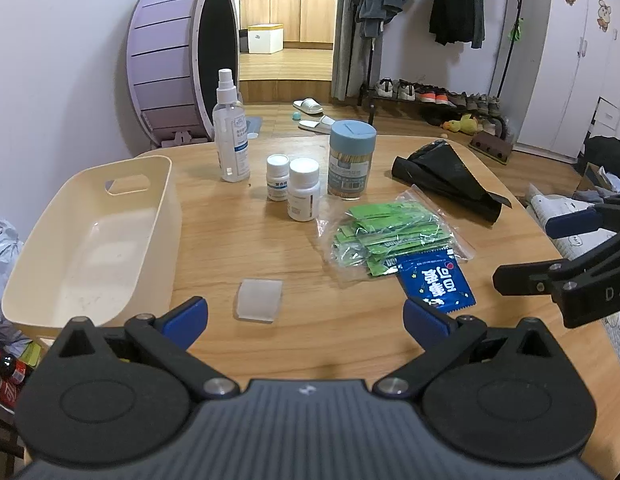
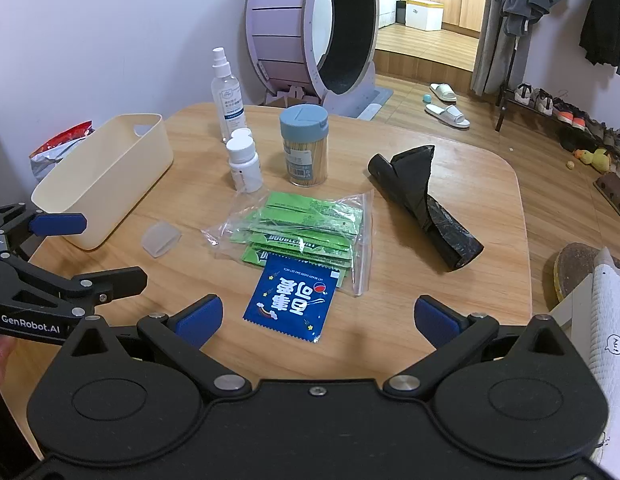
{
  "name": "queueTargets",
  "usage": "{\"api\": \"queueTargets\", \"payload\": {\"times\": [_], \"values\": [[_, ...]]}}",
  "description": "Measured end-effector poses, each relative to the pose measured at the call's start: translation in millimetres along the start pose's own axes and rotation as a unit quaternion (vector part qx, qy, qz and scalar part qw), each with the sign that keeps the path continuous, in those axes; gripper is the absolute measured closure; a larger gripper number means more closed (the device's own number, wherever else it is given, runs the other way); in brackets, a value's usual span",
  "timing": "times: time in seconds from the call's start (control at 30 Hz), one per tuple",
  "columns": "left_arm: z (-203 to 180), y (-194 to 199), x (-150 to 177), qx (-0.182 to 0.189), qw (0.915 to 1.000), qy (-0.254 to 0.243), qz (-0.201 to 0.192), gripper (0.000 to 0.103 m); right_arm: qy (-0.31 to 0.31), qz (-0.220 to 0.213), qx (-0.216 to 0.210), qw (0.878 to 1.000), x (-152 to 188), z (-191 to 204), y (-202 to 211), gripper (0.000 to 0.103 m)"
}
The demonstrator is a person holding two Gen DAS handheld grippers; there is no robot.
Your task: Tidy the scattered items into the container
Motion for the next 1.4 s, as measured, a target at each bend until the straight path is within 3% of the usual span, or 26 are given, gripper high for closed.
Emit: {"api": "queueTargets", "payload": {"times": [1.4], "values": [[-0.9, -0.3, -1.8, 0.0, 1.0, -0.004, -0.005, 0.0, 0.007, 0.001, -0.003, 1.0, 0.6, 2.0, 1.7, 0.0]]}}
Point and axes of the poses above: each gripper's, at about its wrist camera, not at the fingertips, and y roughly against the way its jaws point, z to its left, x to its underside, the point moved 5 cm from there along -y, roughly the way its jaws point, and after that the axes turned 6 degrees about -y, right-handed, at the moved point
